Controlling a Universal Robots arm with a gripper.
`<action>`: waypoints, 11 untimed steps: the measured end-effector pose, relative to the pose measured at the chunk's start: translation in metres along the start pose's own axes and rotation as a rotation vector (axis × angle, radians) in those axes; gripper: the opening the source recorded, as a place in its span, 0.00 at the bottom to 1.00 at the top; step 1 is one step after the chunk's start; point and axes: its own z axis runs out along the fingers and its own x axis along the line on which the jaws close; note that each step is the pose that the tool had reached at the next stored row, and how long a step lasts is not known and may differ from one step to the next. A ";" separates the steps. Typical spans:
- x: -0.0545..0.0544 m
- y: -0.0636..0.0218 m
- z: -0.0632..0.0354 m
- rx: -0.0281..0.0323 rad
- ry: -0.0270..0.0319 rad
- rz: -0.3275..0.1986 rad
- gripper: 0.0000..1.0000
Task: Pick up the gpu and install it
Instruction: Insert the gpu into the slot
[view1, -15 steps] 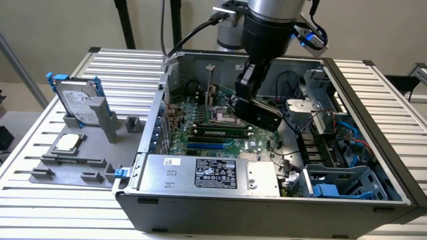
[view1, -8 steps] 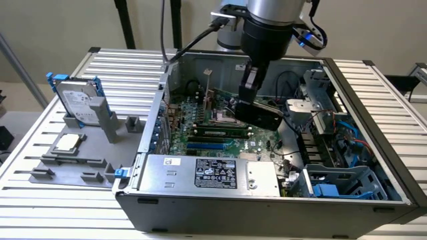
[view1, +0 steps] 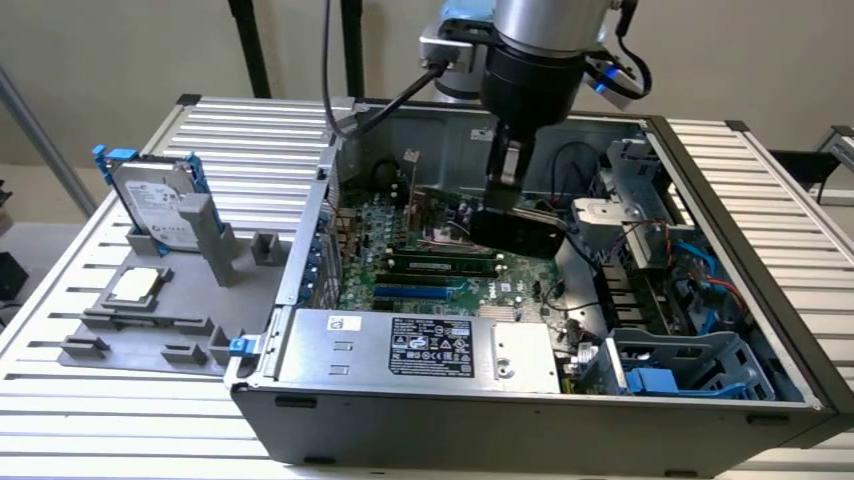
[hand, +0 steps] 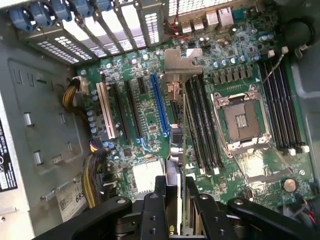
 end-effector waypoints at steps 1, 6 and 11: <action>0.000 0.0000 0.0006 0.0004 0.0007 -0.018 0.27; 0.000 0.0008 0.0029 0.0027 0.0035 -0.102 0.27; 0.005 0.0153 0.0047 0.0094 0.0023 -0.107 0.27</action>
